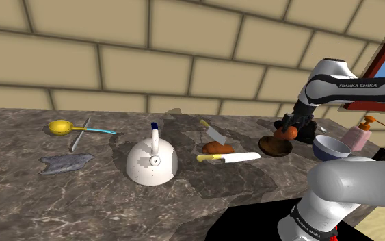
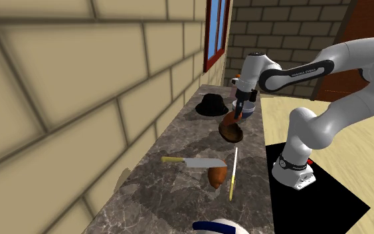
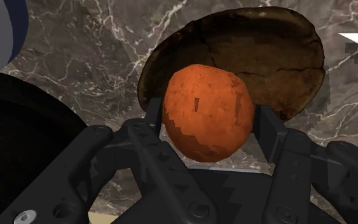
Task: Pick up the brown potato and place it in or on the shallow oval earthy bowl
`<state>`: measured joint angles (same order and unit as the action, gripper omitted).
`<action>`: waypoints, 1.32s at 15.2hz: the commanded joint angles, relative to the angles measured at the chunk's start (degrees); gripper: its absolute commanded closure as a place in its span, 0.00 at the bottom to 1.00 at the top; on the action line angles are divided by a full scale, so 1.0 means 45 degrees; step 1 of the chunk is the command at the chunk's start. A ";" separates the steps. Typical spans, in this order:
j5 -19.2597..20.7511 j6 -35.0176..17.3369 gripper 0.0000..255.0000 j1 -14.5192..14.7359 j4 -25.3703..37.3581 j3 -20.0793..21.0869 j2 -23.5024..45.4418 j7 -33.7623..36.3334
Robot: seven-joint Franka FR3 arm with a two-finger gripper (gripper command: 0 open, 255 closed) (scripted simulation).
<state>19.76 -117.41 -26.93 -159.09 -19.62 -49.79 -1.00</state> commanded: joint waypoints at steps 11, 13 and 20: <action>-0.0381 0.1481 0.00 0.0127 0.0984 0.0414 -0.0496 -0.0062; -0.0477 0.1849 0.00 0.0156 0.1265 0.0520 -0.0581 -0.0081; -0.0478 0.1849 0.00 0.0155 0.1265 0.0520 -0.0581 -0.0081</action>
